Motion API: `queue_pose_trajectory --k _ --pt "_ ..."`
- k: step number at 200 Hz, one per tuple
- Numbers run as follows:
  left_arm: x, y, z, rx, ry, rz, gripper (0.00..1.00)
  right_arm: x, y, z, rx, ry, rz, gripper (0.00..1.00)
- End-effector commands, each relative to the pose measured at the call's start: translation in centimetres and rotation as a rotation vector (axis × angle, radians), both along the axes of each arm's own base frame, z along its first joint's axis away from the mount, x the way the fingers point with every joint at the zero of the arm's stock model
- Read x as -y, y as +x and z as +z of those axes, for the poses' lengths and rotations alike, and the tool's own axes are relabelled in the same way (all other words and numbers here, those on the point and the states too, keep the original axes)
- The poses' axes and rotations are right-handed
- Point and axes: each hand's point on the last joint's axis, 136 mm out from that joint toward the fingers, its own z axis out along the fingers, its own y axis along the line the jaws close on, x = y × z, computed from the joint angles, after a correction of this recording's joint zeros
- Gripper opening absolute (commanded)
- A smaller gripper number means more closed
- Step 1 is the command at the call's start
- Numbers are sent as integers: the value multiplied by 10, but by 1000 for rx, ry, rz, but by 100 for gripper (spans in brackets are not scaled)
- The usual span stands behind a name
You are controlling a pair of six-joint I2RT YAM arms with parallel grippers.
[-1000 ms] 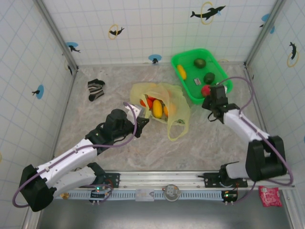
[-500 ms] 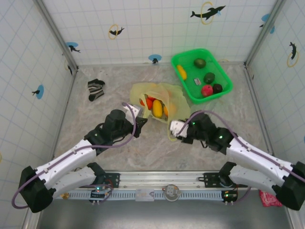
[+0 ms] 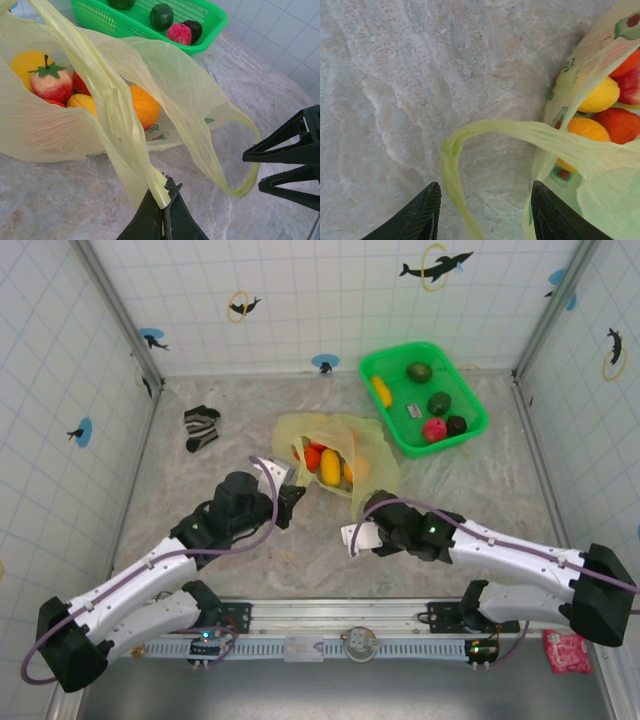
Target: Place the fake fruits into the plastic bag and tie a complex knot
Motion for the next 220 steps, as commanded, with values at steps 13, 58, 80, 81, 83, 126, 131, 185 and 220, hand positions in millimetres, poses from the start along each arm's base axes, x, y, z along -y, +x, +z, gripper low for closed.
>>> queue_pose_trajectory --k 13,58,80,81,83,126,131,185,220 --pt "-1 -4 -2 9 7 -10 0 3 5 -23 31 -111 5 49" --pt "-1 -3 2 17 2 -11 0 4 5 -35 13 -156 9 46" --pt "-1 -4 3 20 2 -14 0 6 2 -42 -11 -180 12 45" --pt "-1 -3 2 20 2 -13 0 7 2 -42 -13 -184 12 45" --pt "-1 -3 2 19 3 -12 0 7 1 -43 -17 -188 12 44" --pt "0 -3 2 19 7 -15 0 14 -3 -43 -40 -248 5 40" --pt "0 -3 2 18 7 -15 0 14 -3 -41 -36 -248 5 41" --pt "3 -1 0 14 6 -21 0 11 -4 -39 -36 -221 3 39" --pt "3 -1 0 12 5 -20 0 -5 -6 -53 -76 -107 10 24"
